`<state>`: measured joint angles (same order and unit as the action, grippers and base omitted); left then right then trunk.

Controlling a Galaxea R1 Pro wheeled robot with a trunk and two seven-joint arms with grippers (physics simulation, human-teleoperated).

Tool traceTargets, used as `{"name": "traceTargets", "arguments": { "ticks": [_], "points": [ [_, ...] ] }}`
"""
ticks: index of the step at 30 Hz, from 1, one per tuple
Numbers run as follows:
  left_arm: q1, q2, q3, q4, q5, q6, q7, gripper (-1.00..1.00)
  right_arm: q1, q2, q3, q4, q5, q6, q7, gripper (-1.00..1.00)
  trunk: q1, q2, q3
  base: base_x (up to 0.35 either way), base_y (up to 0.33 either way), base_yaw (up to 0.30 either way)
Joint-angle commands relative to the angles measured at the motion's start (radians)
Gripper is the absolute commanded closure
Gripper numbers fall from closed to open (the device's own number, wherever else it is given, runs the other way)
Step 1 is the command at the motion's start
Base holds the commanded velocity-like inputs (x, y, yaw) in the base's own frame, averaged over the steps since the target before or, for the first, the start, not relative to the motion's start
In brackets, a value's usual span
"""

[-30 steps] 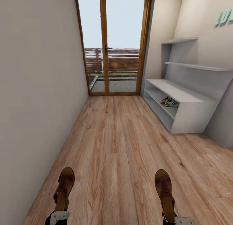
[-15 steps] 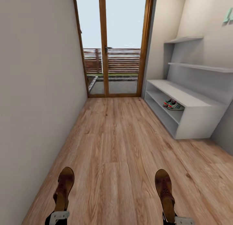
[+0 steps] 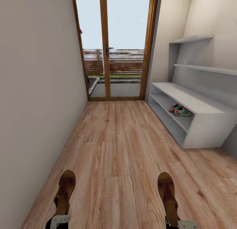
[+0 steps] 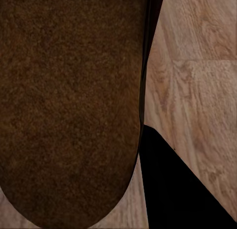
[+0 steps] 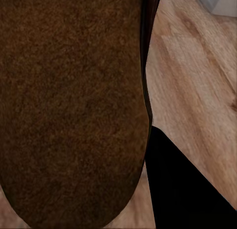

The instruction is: Pick up the two gym shoes and the two sandals from the corridor floor and place them onto the hallstand (shoe rack) in the corridor, making sure they are on the rack and not on the floor. Arrange them so the two gym shoes are next to each other and the two sandals are next to each other.

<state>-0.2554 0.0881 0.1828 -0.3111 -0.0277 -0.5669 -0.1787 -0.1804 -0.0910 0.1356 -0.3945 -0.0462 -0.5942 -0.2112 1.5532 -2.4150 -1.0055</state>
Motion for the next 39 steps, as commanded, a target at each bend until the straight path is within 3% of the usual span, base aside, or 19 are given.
{"name": "traceTargets", "arguments": {
  "ticks": [1,39],
  "points": [
    [-0.001,-0.001,0.009,0.001,-0.006,-0.002,-0.008,1.0,-0.001,-0.001,0.009,0.0,-0.007,-0.003,-0.006,1.0,0.0,0.0,-0.001,0.339,0.0,0.0],
    [-0.001,-0.001,0.009,0.001,-0.005,-0.003,-0.007,1.0,-0.001,-0.001,0.009,0.0,-0.007,-0.003,-0.006,1.0,0.0,0.0,-0.001,0.339,0.0,0.0]
  ]
}}
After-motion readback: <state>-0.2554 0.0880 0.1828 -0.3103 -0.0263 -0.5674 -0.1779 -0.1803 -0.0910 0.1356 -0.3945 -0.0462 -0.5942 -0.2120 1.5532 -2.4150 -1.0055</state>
